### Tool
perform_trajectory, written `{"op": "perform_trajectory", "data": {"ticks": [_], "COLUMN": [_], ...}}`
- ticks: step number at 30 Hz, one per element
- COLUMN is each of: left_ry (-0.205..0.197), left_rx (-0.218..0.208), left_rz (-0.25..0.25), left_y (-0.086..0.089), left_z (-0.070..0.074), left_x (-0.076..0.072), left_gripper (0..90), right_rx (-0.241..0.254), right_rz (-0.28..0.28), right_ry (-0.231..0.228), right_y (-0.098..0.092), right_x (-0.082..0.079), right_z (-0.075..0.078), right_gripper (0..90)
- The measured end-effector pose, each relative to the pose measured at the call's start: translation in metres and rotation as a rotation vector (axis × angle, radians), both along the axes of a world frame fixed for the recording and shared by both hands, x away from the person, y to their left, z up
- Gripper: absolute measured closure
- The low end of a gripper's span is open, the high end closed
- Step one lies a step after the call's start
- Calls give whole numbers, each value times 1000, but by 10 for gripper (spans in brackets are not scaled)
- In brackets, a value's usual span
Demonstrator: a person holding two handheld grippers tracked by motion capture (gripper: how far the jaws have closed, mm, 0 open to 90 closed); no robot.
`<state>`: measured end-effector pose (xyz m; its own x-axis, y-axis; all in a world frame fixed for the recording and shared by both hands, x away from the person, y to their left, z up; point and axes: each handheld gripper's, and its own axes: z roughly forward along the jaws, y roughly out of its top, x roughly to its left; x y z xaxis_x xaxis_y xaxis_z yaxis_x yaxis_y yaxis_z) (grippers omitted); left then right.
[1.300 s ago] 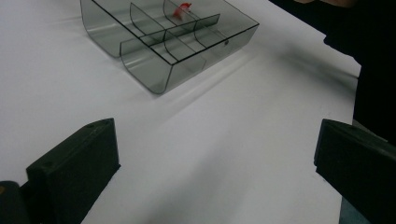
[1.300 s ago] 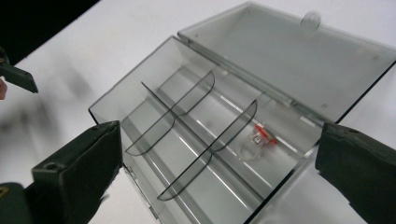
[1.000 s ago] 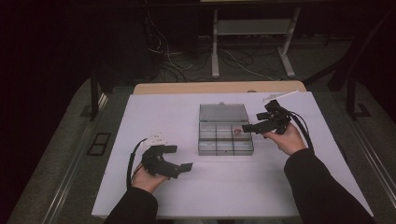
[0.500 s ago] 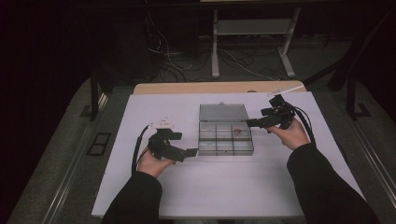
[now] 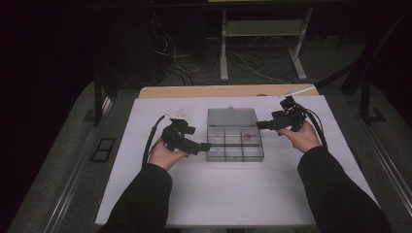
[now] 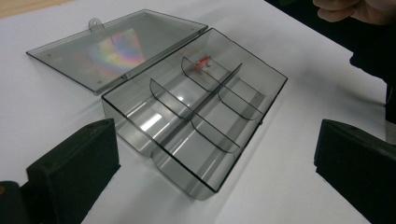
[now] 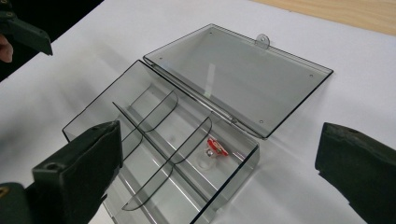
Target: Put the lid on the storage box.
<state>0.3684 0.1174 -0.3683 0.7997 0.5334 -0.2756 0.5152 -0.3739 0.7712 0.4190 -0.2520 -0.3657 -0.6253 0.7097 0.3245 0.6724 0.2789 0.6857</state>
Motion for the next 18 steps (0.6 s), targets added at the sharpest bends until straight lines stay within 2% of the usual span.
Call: {"op": "perform_trajectory", "data": {"ticks": [10, 12, 18], "left_ry": [-9, -4, 0], "left_rx": [12, -5, 2], "left_rz": [6, 23, 42], "left_y": [-5, -6, -5], "left_z": [7, 7, 6], "left_x": [21, 25, 39], "left_gripper": [0, 0, 0], "right_rx": [8, 11, 18], "right_rz": [-19, -22, -33], "right_ry": [2, 2, 2], "right_y": [-4, -4, -5], "right_x": [5, 6, 10], "right_z": [-3, -4, -10], "right_gripper": [7, 7, 7]}}
